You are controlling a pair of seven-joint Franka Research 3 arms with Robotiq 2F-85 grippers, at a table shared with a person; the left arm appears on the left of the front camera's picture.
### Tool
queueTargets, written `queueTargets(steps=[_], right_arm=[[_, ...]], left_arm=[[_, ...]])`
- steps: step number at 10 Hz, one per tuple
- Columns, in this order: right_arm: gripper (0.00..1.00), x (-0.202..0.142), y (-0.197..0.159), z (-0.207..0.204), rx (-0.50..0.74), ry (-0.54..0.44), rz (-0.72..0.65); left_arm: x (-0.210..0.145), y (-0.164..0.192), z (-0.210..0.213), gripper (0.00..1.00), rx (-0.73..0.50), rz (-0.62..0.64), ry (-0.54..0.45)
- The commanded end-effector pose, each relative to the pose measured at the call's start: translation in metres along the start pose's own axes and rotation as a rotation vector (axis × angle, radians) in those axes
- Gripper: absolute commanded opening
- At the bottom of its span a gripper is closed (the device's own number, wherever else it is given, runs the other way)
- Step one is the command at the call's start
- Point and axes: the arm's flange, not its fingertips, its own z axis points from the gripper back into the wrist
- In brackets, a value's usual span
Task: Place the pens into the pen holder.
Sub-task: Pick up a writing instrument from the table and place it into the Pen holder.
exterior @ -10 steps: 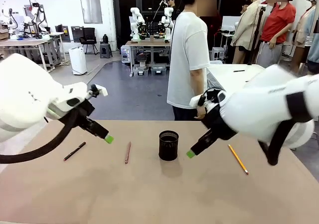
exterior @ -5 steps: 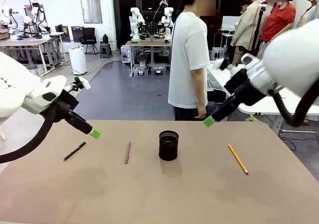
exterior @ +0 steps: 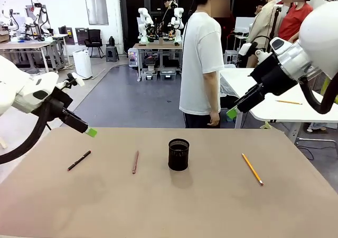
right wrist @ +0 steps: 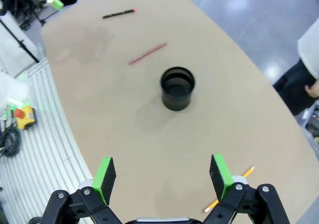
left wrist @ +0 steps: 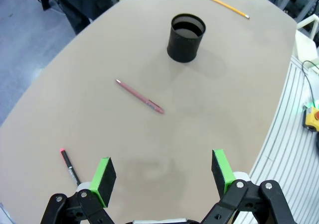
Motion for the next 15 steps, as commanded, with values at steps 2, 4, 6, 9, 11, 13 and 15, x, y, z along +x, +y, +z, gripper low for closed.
queueTargets(steps=[2, 4, 6, 9, 11, 13, 15], right_arm=[[1.00, 0.000, 0.007, 0.003, 0.041, 0.002, -0.002], [1.00, 0.000, 0.003, -0.003, 0.004, 0.016, 0.000], [1.00, -0.013, -0.020, 0.025, 0.064, -0.040, 0.045], [1.00, -0.016, -0.033, 0.049, 0.091, -0.062, 0.069], [1.00, -0.010, -0.039, 0.065, 0.091, -0.058, 0.080], [1.00, -0.007, -0.044, 0.079, 0.067, -0.083, 0.073], [1.00, -0.009, -0.049, 0.077, 0.086, -0.088, 0.059]], left_arm=[[-0.004, -0.001, -0.001, 1.00, -0.013, 0.002, 0.021], [-0.001, -0.001, -0.001, 1.00, -0.002, 0.001, 0.008], [0.003, 0.004, 0.027, 1.00, 0.011, -0.036, -0.010], [0.007, 0.013, 0.058, 1.00, 0.052, -0.032, -0.038], [0.008, 0.021, 0.069, 1.00, 0.060, -0.019, -0.015], [0.013, 0.026, 0.078, 1.00, 0.066, -0.027, 0.019], [0.014, 0.028, 0.083, 1.00, 0.071, -0.025, 0.001]])
